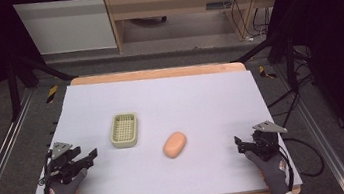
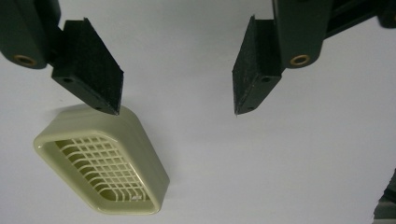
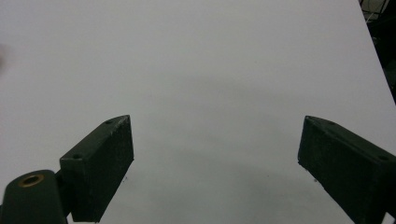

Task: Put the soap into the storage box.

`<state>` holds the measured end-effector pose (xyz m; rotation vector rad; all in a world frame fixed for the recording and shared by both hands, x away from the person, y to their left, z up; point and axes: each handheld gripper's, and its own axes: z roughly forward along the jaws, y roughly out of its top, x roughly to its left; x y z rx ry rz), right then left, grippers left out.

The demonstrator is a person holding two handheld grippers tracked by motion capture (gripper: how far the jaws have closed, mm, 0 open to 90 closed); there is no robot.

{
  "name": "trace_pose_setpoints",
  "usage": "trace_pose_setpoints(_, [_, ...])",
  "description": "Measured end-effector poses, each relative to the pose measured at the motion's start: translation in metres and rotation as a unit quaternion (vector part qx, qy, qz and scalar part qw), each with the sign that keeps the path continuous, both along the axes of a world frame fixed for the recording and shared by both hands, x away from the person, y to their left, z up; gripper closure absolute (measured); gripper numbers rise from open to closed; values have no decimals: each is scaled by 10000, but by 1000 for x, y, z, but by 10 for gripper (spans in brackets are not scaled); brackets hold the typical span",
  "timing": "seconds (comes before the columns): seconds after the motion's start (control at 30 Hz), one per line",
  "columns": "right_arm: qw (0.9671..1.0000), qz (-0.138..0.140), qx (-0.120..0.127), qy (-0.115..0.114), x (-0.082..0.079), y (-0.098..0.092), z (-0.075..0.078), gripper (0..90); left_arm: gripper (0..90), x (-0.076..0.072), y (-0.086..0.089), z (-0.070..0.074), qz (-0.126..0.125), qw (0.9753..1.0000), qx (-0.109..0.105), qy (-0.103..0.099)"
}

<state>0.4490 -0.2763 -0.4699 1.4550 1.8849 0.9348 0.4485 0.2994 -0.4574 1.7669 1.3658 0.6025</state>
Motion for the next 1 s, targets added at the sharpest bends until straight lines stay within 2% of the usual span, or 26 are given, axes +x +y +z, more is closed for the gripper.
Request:
trace_pose_setpoints(0.2, [9999,19,-117,72,-1,3,-1,108,374,-3,-3,4,-39,9999,-72,-79])
trace_pose_setpoints(0.43, [10000,-29,-47,57,-2,1,-1,107,384,-5,-12,9,-187,9997,-33,-133])
trace_pose_setpoints(0.8, [9999,-68,-123,35,-3,2,-1,105,339,-6,-28,15,-336,9993,-92,-161])
trace_pose_setpoints(1.0, [9998,-98,-155,28,-2,2,-1,102,323,-6,-37,19,-509,9985,-71,-179])
